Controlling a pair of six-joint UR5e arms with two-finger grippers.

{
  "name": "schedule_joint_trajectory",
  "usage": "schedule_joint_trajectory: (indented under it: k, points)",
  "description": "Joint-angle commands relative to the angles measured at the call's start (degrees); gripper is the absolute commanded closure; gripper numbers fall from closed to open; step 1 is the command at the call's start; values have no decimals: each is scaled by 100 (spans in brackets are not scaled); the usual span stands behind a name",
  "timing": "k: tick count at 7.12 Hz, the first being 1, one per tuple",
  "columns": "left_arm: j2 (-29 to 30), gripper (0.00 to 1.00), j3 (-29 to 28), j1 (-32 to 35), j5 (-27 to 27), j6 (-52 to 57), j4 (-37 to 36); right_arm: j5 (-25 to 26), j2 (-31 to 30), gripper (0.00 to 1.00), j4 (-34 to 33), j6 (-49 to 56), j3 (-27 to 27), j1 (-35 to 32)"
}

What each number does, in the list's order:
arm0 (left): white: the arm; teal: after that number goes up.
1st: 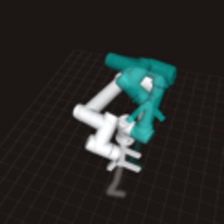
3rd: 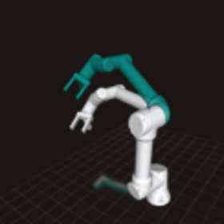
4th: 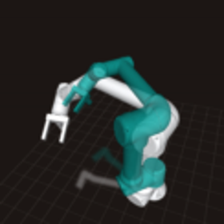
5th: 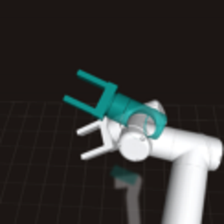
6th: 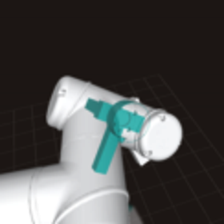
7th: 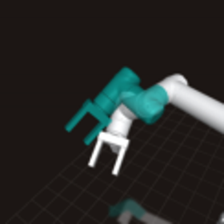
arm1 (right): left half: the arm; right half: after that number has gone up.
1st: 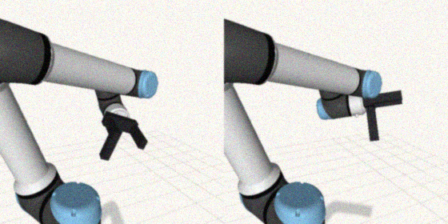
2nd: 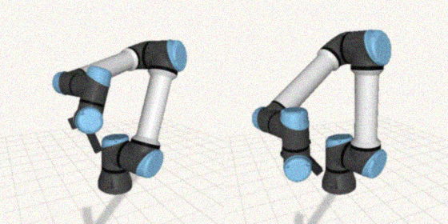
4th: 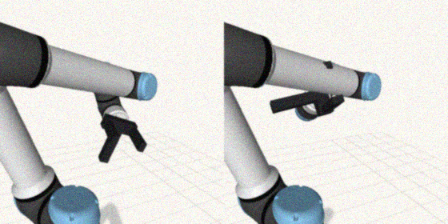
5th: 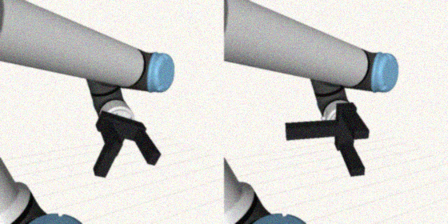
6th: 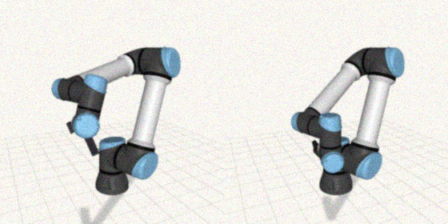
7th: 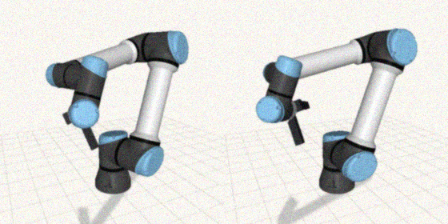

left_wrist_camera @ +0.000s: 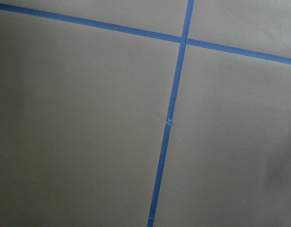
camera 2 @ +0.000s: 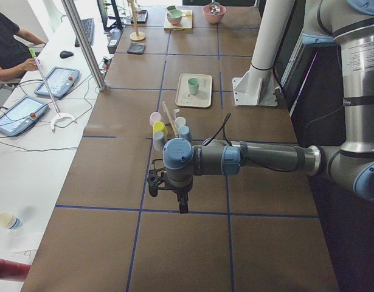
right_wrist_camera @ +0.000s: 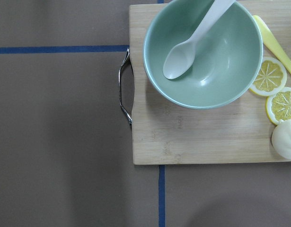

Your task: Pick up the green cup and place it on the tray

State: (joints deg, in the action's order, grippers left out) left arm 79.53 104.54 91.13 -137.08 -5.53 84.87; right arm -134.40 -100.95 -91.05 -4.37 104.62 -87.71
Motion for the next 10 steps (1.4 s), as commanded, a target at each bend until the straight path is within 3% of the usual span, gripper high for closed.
schedule_joint_trajectory:
  k: [1, 10]
  points:
    - [1, 0, 31, -16, 5, 245, -40, 1, -12, 0, 0, 50, -3, 0]
    - [-16, 0, 40, -33, 102, 254, -41, -43, -143, 0, -9, 129, -30, -9]
